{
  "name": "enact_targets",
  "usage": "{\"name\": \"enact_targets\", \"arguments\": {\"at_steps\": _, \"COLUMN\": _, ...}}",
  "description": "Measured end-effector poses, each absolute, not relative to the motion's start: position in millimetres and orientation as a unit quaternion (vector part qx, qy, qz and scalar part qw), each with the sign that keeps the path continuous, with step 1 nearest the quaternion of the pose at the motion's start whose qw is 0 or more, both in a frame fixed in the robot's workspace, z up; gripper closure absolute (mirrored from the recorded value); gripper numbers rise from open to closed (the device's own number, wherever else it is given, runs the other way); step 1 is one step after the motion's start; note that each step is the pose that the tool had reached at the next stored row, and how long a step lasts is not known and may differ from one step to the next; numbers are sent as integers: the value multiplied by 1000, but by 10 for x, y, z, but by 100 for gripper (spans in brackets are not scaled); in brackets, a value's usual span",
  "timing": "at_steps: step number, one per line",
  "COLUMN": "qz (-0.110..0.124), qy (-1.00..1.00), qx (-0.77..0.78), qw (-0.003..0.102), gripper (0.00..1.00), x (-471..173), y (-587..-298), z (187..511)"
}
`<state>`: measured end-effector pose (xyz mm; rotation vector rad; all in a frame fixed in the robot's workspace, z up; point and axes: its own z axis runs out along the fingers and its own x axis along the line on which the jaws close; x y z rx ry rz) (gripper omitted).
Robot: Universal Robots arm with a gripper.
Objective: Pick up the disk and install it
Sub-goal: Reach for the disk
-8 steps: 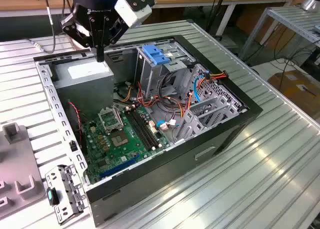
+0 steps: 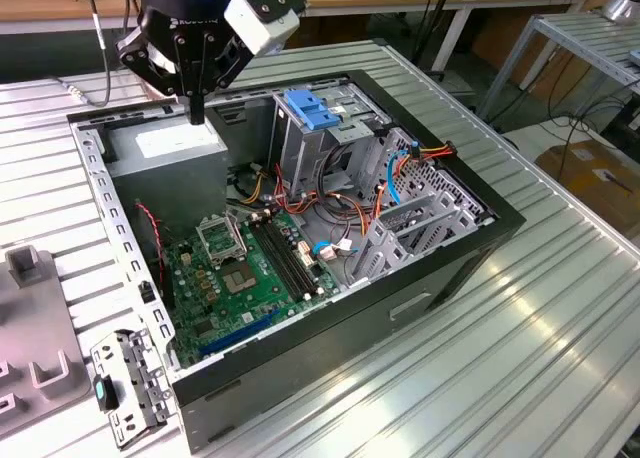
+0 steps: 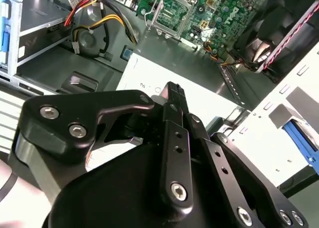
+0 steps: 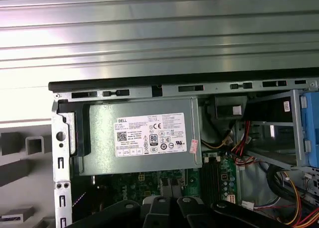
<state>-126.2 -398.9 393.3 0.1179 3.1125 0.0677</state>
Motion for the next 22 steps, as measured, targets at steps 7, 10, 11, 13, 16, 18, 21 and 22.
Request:
{"name": "enact_targets", "arguments": {"at_steps": 7, "qz": 22, "qy": 999, "qx": 38, "qw": 13, "gripper": 89, "x": -1403, "y": -3989, "z": 3933}}
{"name": "enact_targets", "arguments": {"at_steps": 10, "qz": 22, "qy": 999, "qx": 38, "qw": 13, "gripper": 89, "x": -1449, "y": -3989, "z": 3933}}
{"name": "enact_targets", "arguments": {"at_steps": 11, "qz": 22, "qy": 999, "qx": 38, "qw": 13, "gripper": 89, "x": -1458, "y": -3990, "z": 3933}}
{"name": "enact_targets", "arguments": {"at_steps": 13, "qz": 22, "qy": 999, "qx": 38, "qw": 13, "gripper": 89, "x": -1502, "y": -3989, "z": 3932}}
{"name": "enact_targets", "arguments": {"at_steps": 16, "qz": 22, "qy": 999, "qx": 38, "qw": 13, "gripper": 89, "x": -1546, "y": -3989, "z": 3932}}
{"name": "enact_targets", "arguments": {"at_steps": 18, "qz": 22, "qy": 999, "qx": 38, "qw": 13, "gripper": 89, "x": -1569, "y": -3989, "z": 3932}}
{"name": "enact_targets", "arguments": {"at_steps": 21, "qz": 22, "qy": 999, "qx": 38, "qw": 12, "gripper": 89, "x": -1602, "y": -3989, "z": 3931}}
{"name": "enact_targets", "arguments": {"at_steps": 22, "qz": 22, "qy": 999, "qx": 38, "qw": 12, "gripper": 89, "x": -1616, "y": -3989, "z": 3931}}
